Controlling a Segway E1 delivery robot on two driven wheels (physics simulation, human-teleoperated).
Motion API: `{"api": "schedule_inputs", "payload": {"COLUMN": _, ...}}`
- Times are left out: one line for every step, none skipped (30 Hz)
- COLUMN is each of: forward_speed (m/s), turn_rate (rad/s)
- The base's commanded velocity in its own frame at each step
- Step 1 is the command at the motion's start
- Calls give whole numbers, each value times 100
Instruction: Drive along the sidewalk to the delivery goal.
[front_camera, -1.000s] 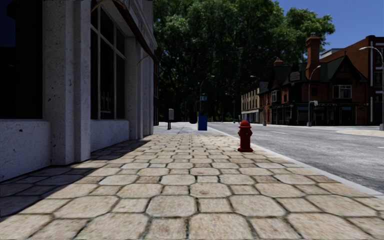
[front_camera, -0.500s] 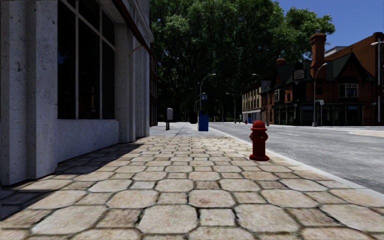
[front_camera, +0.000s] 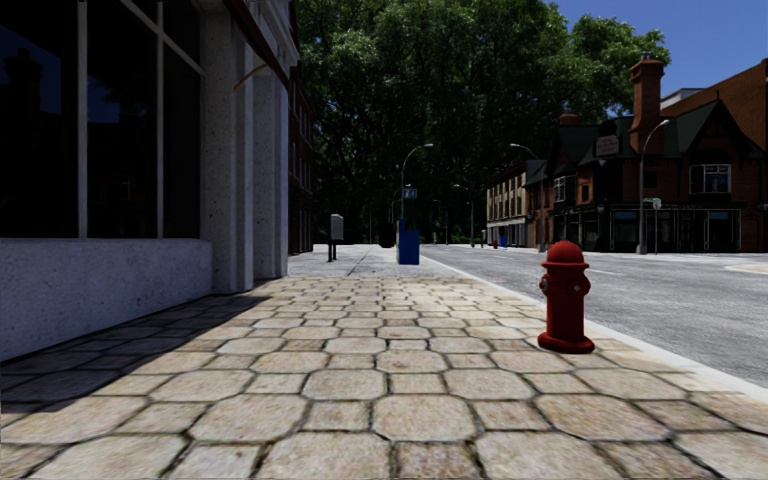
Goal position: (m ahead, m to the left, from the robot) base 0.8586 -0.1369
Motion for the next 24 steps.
{"api": "schedule_inputs", "payload": {"forward_speed": 200, "turn_rate": 0}}
{"api": "schedule_inputs", "payload": {"forward_speed": 200, "turn_rate": 0}}
{"api": "schedule_inputs", "payload": {"forward_speed": 179, "turn_rate": 0}}
{"api": "schedule_inputs", "payload": {"forward_speed": 179, "turn_rate": 0}}
{"api": "schedule_inputs", "payload": {"forward_speed": 155, "turn_rate": 0}}
{"api": "schedule_inputs", "payload": {"forward_speed": 133, "turn_rate": 0}}
{"api": "schedule_inputs", "payload": {"forward_speed": 133, "turn_rate": 0}}
{"api": "schedule_inputs", "payload": {"forward_speed": 122, "turn_rate": 0}}
{"api": "schedule_inputs", "payload": {"forward_speed": 107, "turn_rate": 0}}
{"api": "schedule_inputs", "payload": {"forward_speed": 93, "turn_rate": 0}}
{"api": "schedule_inputs", "payload": {"forward_speed": 93, "turn_rate": 0}}
{"api": "schedule_inputs", "payload": {"forward_speed": 87, "turn_rate": 0}}
{"api": "schedule_inputs", "payload": {"forward_speed": 83, "turn_rate": 0}}
{"api": "schedule_inputs", "payload": {"forward_speed": 69, "turn_rate": 0}}
{"api": "schedule_inputs", "payload": {"forward_speed": 69, "turn_rate": 0}}
{"api": "schedule_inputs", "payload": {"forward_speed": 0, "turn_rate": 0}}
{"api": "schedule_inputs", "payload": {"forward_speed": 0, "turn_rate": 0}}
{"api": "schedule_inputs", "payload": {"forward_speed": 0, "turn_rate": 0}}
{"api": "schedule_inputs", "payload": {"forward_speed": 0, "turn_rate": 0}}
{"api": "schedule_inputs", "payload": {"forward_speed": 0, "turn_rate": 0}}
{"api": "schedule_inputs", "payload": {"forward_speed": 0, "turn_rate": 0}}
{"api": "schedule_inputs", "payload": {"forward_speed": 0, "turn_rate": 0}}
{"api": "schedule_inputs", "payload": {"forward_speed": 0, "turn_rate": 0}}
{"api": "schedule_inputs", "payload": {"forward_speed": 0, "turn_rate": 0}}
